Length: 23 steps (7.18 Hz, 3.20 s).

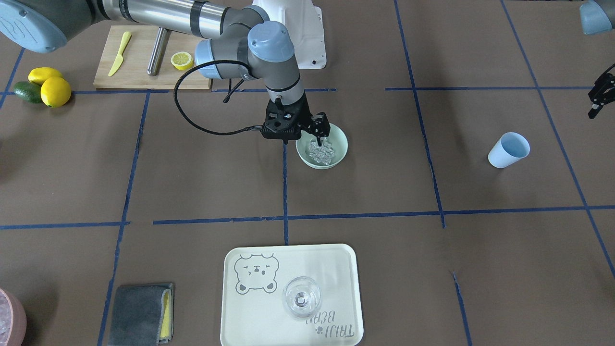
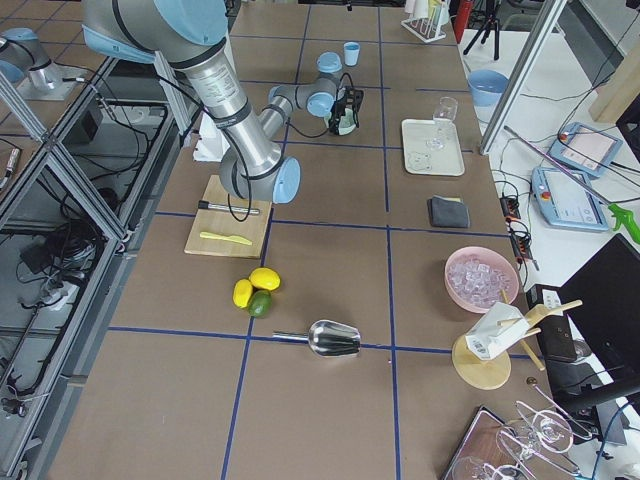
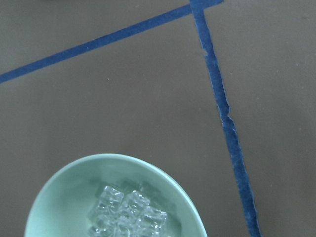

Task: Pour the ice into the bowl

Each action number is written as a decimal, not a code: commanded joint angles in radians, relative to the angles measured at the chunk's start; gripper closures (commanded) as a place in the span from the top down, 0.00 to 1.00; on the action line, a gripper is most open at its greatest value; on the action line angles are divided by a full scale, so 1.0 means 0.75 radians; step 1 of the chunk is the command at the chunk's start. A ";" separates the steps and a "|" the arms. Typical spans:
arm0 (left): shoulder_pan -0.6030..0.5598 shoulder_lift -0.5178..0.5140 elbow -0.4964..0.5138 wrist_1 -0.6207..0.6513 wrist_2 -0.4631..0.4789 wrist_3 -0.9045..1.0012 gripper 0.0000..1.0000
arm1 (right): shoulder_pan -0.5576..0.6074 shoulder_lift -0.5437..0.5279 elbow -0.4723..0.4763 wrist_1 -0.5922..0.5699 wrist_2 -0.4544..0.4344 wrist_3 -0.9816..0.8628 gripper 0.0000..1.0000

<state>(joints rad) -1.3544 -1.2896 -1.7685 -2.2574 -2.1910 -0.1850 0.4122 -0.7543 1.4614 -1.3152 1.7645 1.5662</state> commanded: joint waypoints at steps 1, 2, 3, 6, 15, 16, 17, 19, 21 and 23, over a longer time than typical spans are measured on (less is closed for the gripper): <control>-0.002 -0.005 0.002 0.001 -0.001 -0.005 1.00 | -0.018 0.004 -0.010 -0.065 0.003 -0.045 0.34; -0.004 -0.005 0.000 -0.005 -0.001 -0.009 1.00 | -0.024 -0.003 -0.008 -0.065 0.008 -0.045 0.00; -0.004 -0.003 0.002 -0.005 -0.001 -0.009 1.00 | -0.024 -0.005 0.001 -0.065 0.034 -0.045 0.00; -0.004 0.003 -0.004 -0.013 -0.003 -0.009 1.00 | 0.141 -0.128 0.204 -0.106 0.268 -0.045 0.00; -0.008 0.016 -0.027 -0.019 -0.006 -0.009 1.00 | 0.608 -1.236 0.394 0.582 0.590 -0.693 0.00; -0.008 0.018 -0.031 -0.019 -0.006 -0.009 1.00 | 0.645 -1.242 0.335 0.667 0.639 -0.695 0.00; -0.008 0.018 -0.033 -0.019 -0.006 -0.009 1.00 | 0.704 -1.244 0.320 0.678 0.739 -0.702 0.00; -0.014 0.018 -0.039 -0.019 -0.006 -0.009 1.00 | 0.708 -1.273 0.293 0.688 0.732 -0.708 0.00; -0.014 0.020 -0.047 -0.019 -0.006 -0.011 1.00 | 0.708 -1.273 0.285 0.686 0.725 -0.708 0.00; -0.014 0.022 -0.051 -0.033 -0.010 -0.011 1.00 | 0.714 -1.275 0.271 0.686 0.725 -0.708 0.00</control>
<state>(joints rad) -1.3651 -1.2743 -1.8050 -2.2758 -2.1966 -0.1932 0.9445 -1.7090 1.6686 -0.8000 2.3090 1.0355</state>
